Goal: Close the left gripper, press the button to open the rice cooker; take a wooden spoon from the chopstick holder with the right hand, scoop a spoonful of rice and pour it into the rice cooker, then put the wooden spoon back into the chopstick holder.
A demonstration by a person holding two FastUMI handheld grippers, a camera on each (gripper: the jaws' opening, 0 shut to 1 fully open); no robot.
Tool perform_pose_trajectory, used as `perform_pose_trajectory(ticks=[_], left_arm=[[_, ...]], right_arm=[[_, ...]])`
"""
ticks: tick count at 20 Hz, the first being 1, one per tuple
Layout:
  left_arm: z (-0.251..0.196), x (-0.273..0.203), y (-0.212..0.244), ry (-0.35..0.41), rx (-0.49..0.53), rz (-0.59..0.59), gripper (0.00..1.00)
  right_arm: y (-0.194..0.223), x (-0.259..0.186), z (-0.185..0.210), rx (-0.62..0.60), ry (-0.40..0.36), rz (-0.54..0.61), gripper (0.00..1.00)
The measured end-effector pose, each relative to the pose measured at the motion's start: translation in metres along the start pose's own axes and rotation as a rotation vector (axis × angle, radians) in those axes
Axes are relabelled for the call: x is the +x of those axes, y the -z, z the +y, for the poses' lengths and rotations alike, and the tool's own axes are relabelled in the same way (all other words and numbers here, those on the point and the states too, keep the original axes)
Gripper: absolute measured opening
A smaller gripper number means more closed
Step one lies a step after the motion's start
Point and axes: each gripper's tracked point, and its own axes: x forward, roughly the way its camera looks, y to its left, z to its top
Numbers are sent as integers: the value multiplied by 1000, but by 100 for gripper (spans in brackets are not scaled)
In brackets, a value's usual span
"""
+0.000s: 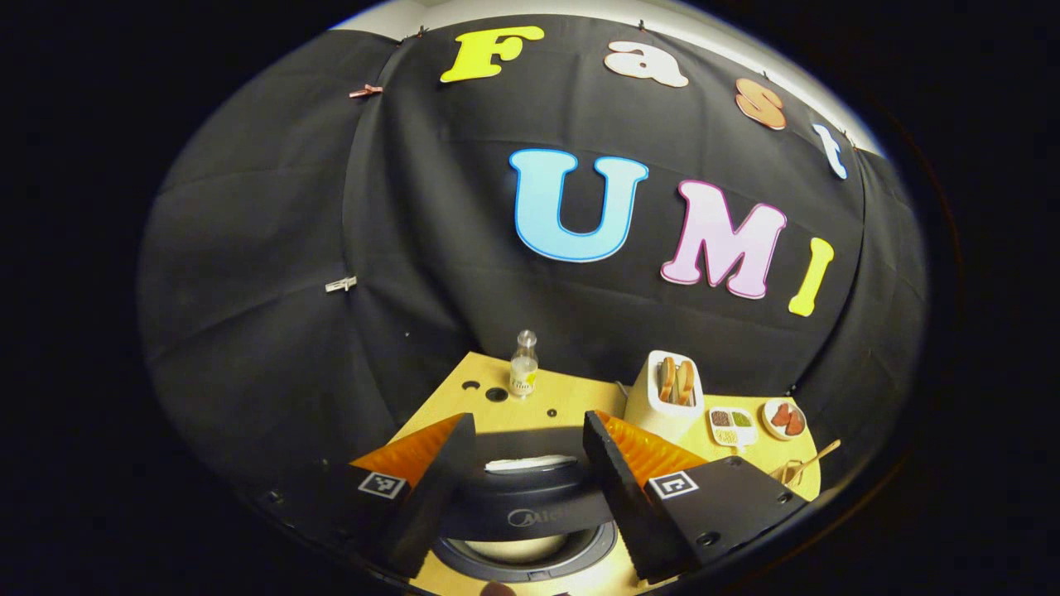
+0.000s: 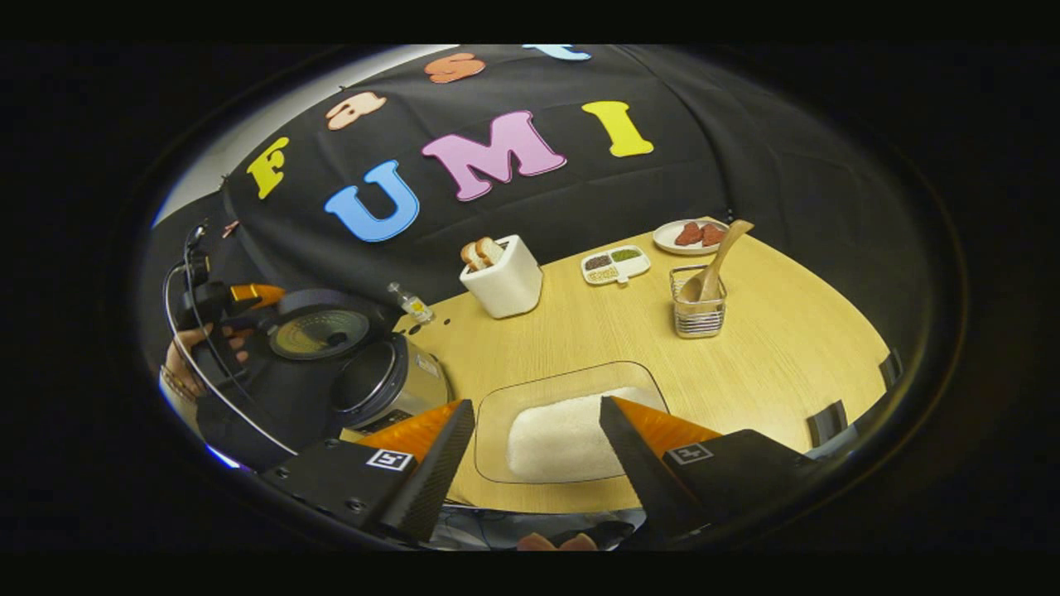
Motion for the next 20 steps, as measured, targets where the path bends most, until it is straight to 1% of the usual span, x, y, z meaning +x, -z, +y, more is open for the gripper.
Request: perform_pose_trajectory(ticks=[3,6,8,12,16,18,20], left_arm=[[-3,-9,30,-32,-13,-29,88],[-7,-13,49,-58,33,-60,89],[-5,-14,63,-69,31,-70,90],[-4,-8,86,-103,50,-146,90],[-2,6,114,-146,65,-140,90],[-7,8,123,-145,83,-144,91],[-6,14,138,-137,80,-121,93]], right_arm=[[2,3,3,-24,-4,13,95],[9,5,8,-46,-10,34,95],[11,4,8,-66,-8,40,95],[18,3,5,-72,-1,61,95],[22,2,5,-89,2,72,95],[26,2,7,-93,1,83,95],[29,3,10,-96,-1,90,95]])
